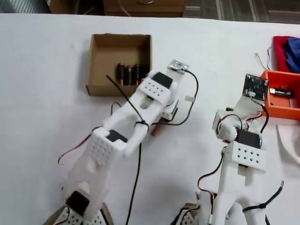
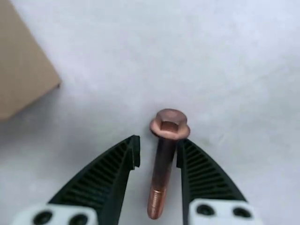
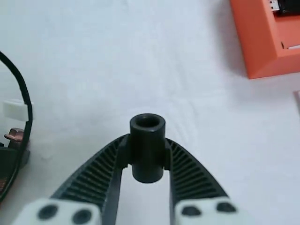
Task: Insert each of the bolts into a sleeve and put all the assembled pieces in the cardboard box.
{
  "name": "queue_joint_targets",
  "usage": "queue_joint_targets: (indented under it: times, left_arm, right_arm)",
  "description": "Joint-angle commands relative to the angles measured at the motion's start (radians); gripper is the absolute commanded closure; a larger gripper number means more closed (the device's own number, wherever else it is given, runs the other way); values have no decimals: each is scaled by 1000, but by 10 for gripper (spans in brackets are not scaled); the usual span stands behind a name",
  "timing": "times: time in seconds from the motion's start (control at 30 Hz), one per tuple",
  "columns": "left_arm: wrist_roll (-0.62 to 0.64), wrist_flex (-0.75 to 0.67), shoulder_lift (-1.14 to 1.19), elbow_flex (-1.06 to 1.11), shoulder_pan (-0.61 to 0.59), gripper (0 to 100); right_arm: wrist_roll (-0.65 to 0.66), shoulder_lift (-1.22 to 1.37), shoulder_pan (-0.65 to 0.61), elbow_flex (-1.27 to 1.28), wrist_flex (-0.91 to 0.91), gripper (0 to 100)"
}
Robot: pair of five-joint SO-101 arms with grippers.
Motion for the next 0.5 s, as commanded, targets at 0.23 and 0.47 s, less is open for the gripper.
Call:
queue_joint_targets:
  times: [0.23,0.47]
  left_arm:
    - [-8,-51,-2,-35,17,910]
    - [-3,-64,44,-35,17,953]
  right_arm:
    - [-6,-19,8,-6,-19,976]
    - [-6,-19,8,-6,-19,976]
